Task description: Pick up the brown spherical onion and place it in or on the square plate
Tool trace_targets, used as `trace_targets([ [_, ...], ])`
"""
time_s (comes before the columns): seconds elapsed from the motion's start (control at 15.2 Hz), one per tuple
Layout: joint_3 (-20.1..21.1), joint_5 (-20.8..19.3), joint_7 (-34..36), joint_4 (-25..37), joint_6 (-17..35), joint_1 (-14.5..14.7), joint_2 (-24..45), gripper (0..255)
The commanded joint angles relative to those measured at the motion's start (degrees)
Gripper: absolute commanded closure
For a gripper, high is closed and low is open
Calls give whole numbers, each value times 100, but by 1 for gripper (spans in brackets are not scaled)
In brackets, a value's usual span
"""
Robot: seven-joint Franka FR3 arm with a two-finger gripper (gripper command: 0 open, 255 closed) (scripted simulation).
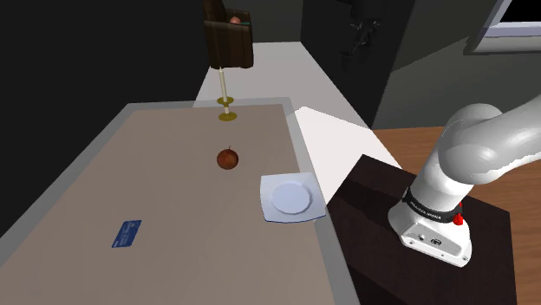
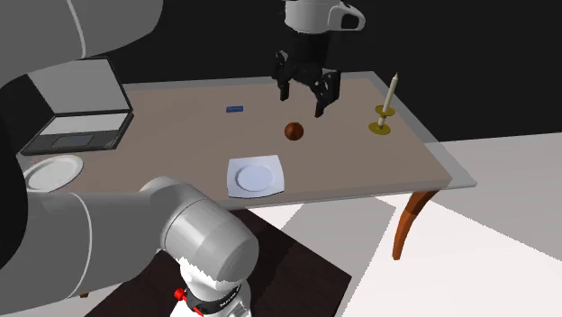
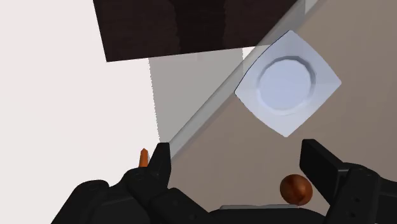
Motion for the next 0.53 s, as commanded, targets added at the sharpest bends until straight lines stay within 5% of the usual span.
trace_targets([
  [0.0, 0, 0, 0, 0, 0, 0, 0, 0],
  [0.46, 646, -330, 90, 505, 758, 272, 1475, 0],
])
